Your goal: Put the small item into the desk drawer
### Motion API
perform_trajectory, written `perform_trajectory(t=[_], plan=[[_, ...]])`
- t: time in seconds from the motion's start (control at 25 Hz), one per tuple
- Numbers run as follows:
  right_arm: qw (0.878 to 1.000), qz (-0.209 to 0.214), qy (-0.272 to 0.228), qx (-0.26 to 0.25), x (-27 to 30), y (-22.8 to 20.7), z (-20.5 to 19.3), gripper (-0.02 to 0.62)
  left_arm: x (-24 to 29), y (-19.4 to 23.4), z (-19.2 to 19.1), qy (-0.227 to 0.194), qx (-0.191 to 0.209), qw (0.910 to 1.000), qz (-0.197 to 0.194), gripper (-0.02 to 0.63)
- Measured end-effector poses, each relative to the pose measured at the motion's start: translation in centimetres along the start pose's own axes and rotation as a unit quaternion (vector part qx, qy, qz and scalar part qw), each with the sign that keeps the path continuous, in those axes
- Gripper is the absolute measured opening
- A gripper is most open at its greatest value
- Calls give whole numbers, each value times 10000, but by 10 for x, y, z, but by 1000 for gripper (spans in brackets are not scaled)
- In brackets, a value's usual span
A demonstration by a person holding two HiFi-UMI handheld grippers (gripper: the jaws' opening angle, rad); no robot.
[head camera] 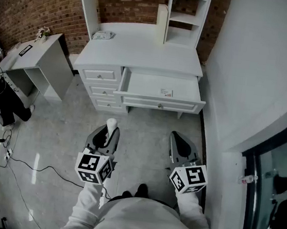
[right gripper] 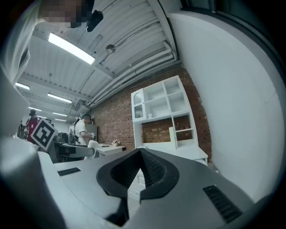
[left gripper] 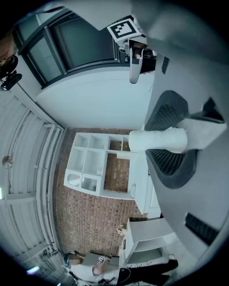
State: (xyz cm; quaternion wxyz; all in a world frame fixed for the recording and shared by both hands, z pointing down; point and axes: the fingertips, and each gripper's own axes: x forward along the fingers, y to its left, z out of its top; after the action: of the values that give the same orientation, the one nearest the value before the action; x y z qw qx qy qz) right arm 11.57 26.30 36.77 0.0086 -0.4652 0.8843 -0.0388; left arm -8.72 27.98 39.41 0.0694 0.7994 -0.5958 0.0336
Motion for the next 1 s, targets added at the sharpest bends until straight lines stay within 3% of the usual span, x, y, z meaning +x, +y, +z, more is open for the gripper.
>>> perform_trajectory(t=[0.52, 1.0], plan=[[9993, 103, -110, 331, 16, -21, 0, 28, 31, -7, 6, -44, 261, 9996, 48, 137], [9987, -60, -93, 497, 34, -50, -4, 28, 70, -6, 10, 8, 350, 9994, -76, 137]])
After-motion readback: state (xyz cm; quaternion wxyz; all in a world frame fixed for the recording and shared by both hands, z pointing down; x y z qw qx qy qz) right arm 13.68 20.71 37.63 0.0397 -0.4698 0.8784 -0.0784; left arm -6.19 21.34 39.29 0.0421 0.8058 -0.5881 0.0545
